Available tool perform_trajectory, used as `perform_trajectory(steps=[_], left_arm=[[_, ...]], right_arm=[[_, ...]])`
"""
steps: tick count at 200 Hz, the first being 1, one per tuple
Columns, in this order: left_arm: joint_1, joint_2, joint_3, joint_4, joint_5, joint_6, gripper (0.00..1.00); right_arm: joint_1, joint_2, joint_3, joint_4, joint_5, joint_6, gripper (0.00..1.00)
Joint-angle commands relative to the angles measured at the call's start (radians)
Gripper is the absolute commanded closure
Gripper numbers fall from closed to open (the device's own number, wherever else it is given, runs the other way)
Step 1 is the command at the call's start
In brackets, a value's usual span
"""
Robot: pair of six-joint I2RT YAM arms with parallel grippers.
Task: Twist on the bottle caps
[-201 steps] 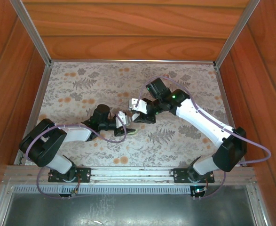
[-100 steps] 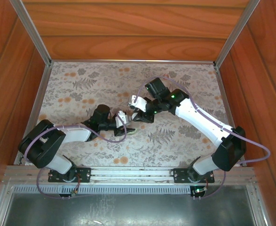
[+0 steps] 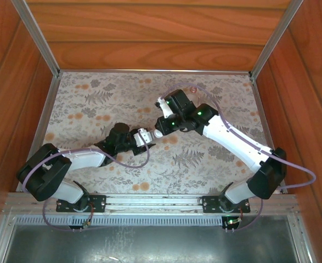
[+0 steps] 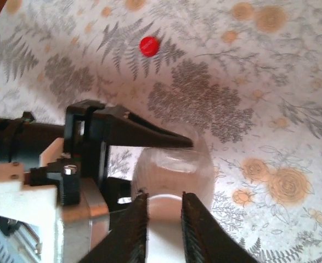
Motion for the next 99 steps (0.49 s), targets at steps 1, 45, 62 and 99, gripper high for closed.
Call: perform_trajectory(steps=[1,45,62,99], left_arm=[[0.049,0.001,0.019,0.054,0.105,-0.084,0.44],[0.084,0.053,0.045,0.054,0.459,-0.178,0.44],[0.088,0.066,0.058,0.054,0.534,-0.197,0.44],[0.093,0.072,0.084,0.053,0.659,-0.215,0.44]], right_arm=[[-0.015,-0.085,-0.049,-0.004,0.05,0.062,0.61],[-0.069,-0.277,-0.335,0.437,-0.243,-0.357,0.26],[-0.114,-0.315,-0.412,0.556,-0.457,-0.483,0.23],[-0.162,-0.273,-0.437,0.588,-0.725,-0.68,0.22]])
